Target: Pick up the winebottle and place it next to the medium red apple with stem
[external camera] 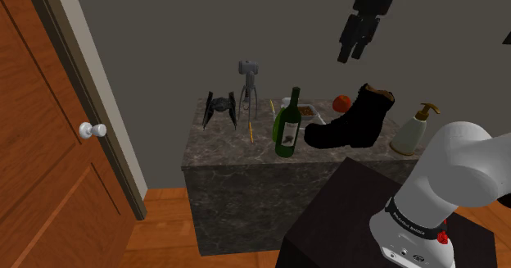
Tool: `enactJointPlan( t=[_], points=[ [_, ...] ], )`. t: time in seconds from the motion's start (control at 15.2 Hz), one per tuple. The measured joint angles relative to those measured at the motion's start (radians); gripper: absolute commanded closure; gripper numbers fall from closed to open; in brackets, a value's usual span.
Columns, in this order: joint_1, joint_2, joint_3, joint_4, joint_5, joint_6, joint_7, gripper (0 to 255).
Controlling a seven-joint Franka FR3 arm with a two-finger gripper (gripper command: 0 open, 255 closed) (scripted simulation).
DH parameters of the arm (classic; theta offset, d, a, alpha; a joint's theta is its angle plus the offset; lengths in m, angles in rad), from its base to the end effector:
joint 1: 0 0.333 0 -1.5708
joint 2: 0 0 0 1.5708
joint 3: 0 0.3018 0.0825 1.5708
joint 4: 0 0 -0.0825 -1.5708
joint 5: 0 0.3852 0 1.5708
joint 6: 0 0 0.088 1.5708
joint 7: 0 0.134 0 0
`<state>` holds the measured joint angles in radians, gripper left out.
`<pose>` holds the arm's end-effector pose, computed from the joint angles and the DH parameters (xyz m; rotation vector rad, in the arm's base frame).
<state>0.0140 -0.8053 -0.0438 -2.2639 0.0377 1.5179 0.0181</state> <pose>0.3089 -0.0082 0.5981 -3.0707 0.0496 -0.0904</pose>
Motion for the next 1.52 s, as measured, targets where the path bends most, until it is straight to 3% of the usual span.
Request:
enactJointPlan(
  t=[0.2, 0.79, 1.25, 1.52],
  points=[
    [-0.001, 0.008, -0.003, -0.03, -0.01, 0.044, -0.011, 0],
    [-0.012, 0.178, -0.043, -0.136, -0.081, 0.376, -0.095, 0],
    [-0.023, 0.377, -0.082, -0.144, -0.126, 0.634, -0.155, 0],
    [-0.025, 0.429, -0.09, -0.161, -0.131, 0.712, -0.163, 0]
  ],
)
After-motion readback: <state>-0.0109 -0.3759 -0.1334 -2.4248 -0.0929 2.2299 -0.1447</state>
